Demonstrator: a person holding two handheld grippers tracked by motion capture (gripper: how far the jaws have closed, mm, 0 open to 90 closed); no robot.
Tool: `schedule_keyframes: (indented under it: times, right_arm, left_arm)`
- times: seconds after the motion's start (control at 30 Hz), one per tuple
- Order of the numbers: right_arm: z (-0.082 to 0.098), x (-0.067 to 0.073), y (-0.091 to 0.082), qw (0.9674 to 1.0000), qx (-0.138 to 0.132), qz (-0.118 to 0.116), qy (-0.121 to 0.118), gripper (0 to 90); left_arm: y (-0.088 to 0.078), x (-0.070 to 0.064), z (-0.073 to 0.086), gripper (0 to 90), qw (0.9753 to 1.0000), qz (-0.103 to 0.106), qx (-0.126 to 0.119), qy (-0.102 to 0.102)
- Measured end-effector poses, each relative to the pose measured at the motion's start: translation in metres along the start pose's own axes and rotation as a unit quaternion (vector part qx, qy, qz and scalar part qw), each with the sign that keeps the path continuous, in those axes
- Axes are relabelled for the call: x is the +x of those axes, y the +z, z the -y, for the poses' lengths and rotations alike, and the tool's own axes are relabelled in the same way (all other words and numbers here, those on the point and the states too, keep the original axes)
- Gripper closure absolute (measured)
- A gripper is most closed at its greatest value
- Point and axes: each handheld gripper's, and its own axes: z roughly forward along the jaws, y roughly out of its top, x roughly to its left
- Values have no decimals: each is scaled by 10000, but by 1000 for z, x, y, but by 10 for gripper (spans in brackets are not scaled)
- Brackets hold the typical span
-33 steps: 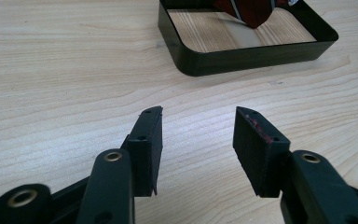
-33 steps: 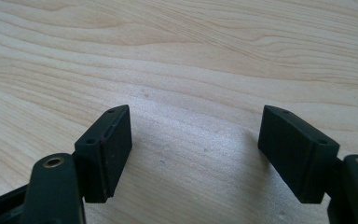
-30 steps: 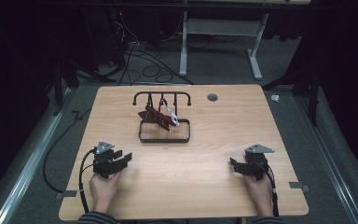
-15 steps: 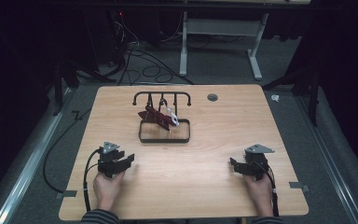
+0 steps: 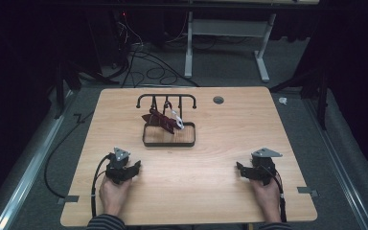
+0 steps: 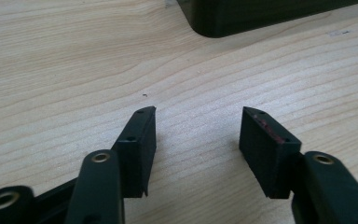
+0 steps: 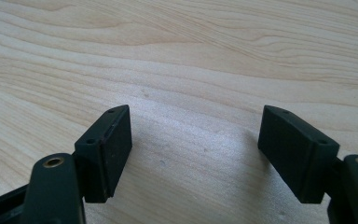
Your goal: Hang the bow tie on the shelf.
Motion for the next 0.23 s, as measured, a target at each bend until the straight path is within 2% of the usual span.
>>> schedule_keyframes:
  times: [0.1, 0.23]
  right_arm:
    - [0, 0, 0, 10000, 0, 0, 1, 270]
    - [0, 0, 0, 10000, 2, -1, -7, 270]
  left_arm:
    - [0, 0, 5, 423, 9998, -12, -190, -21]
    - [0, 0, 6, 405, 9998, -38, -190, -42]
